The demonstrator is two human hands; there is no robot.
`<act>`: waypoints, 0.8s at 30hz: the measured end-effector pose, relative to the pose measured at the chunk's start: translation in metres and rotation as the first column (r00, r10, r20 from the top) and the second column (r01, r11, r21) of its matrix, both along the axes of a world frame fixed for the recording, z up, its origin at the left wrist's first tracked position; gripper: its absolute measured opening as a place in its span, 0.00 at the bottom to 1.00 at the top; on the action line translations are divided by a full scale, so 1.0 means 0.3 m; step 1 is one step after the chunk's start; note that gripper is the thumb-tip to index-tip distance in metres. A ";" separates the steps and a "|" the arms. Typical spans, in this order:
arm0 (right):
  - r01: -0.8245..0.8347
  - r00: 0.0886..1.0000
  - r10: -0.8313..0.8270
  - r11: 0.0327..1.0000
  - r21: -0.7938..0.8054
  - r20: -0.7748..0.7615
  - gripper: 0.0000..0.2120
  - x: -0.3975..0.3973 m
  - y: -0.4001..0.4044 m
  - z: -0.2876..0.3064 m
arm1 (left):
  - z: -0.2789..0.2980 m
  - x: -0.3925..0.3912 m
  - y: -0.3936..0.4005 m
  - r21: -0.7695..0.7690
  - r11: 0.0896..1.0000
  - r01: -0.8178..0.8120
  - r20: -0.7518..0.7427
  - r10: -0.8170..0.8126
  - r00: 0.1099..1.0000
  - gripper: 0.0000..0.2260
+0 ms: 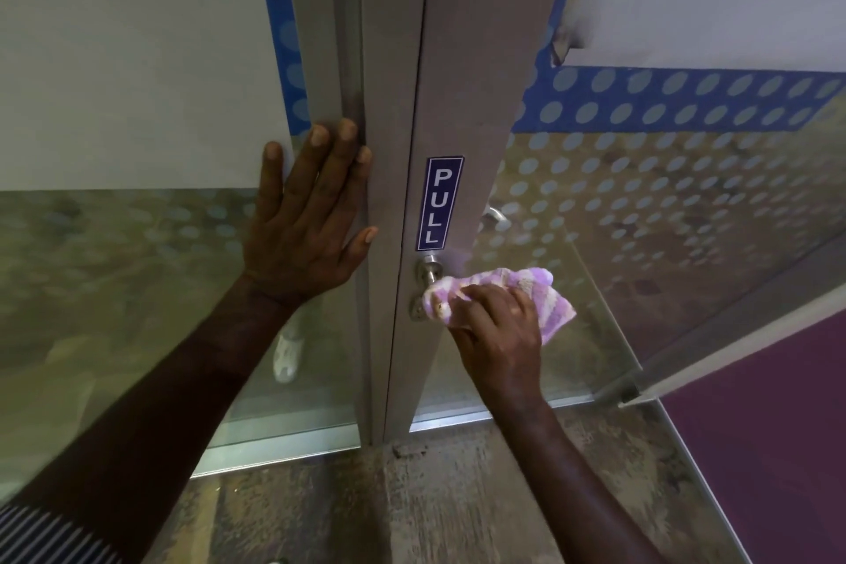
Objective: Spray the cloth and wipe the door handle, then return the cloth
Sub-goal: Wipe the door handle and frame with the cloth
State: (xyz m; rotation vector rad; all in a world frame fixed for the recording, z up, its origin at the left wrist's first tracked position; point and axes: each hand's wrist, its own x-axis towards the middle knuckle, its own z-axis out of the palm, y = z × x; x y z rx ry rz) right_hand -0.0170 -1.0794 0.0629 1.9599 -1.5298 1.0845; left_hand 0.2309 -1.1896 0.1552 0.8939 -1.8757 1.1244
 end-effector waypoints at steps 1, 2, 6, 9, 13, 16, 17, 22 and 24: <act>0.048 0.999 -0.048 0.999 0.011 0.001 0.09 0.021 -0.012 0.002 | 0.001 -0.001 0.002 0.000 1.000 0.003 -0.004 -0.003 1.000 0.32; 0.101 0.995 -0.100 0.995 0.026 -0.015 0.11 0.039 -0.024 0.010 | 0.001 -0.003 0.004 0.002 1.000 0.009 -0.007 -0.009 1.000 0.32; 0.267 0.963 -0.258 0.952 0.152 -0.079 0.15 0.103 -0.049 0.062 | 0.006 -0.007 0.007 -0.003 1.000 0.010 0.003 -0.010 1.000 0.32; 0.198 0.975 -0.219 0.939 0.281 0.047 0.13 0.131 -0.014 0.084 | 0.009 -0.005 0.008 0.002 1.000 0.003 0.004 -0.003 1.000 0.32; -0.161 0.969 0.097 0.946 0.281 0.227 0.16 0.053 0.037 0.129 | 0.005 -0.001 0.007 0.004 1.000 0.003 0.017 -0.003 1.000 0.32; -0.263 0.915 0.151 0.926 0.269 0.374 0.15 -0.031 0.078 0.184 | 0.001 0.001 0.001 -0.006 1.000 0.009 0.011 -0.009 1.000 0.31; -0.259 0.839 0.101 0.938 0.230 0.534 0.14 -0.046 0.094 0.200 | 0.001 0.001 0.000 -0.008 1.000 0.011 0.008 -0.010 1.000 0.31; -0.018 0.129 0.009 1.000 -0.006 0.992 0.15 -0.103 0.102 0.309 | 0.003 0.001 -0.002 -0.015 1.000 0.002 0.007 -0.002 1.000 0.31; 0.096 0.175 0.088 0.990 -0.106 0.981 0.19 -0.073 0.093 0.327 | 0.001 0.000 0.000 -0.012 1.000 0.007 0.002 -0.007 1.000 0.31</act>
